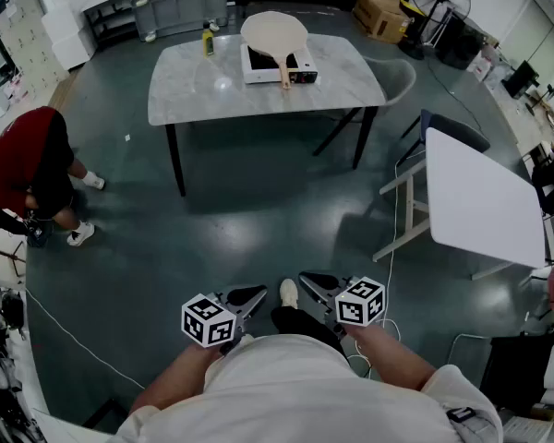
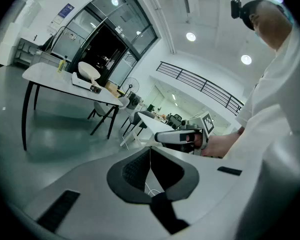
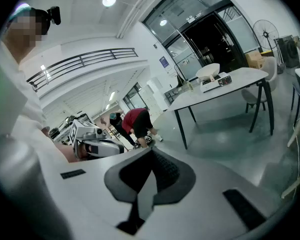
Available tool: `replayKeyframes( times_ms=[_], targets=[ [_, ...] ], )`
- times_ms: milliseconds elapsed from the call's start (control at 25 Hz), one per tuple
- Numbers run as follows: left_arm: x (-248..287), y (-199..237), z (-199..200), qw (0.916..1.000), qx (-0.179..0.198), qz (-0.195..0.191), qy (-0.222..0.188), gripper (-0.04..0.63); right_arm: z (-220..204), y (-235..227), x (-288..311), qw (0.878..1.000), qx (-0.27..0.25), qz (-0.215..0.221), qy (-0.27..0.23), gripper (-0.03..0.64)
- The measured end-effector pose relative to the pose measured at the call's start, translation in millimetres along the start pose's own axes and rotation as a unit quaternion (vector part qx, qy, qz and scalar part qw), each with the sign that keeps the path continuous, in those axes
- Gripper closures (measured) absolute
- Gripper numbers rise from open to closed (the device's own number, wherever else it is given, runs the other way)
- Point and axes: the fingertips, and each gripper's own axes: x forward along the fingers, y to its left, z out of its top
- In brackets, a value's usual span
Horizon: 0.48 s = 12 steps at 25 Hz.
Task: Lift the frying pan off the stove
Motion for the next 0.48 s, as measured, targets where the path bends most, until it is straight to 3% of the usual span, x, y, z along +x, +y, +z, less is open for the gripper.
replayKeyframes(
  times_ms=[320, 480],
  targets=[
    [103.0, 29.2, 107.5, 0.9996, 0.025, 0.005, -0.014, 0.575, 101.6, -105.0, -8.0, 0.999, -0.025, 0.019, -0.008, 0.614],
    [148.7, 41.9, 145.8, 0.9993, 0.022, 0.009, -0.028, 0.575, 129.4, -158.0, -11.4, 0.999, -0.031, 0.027, 0.005, 0.612]
  ],
)
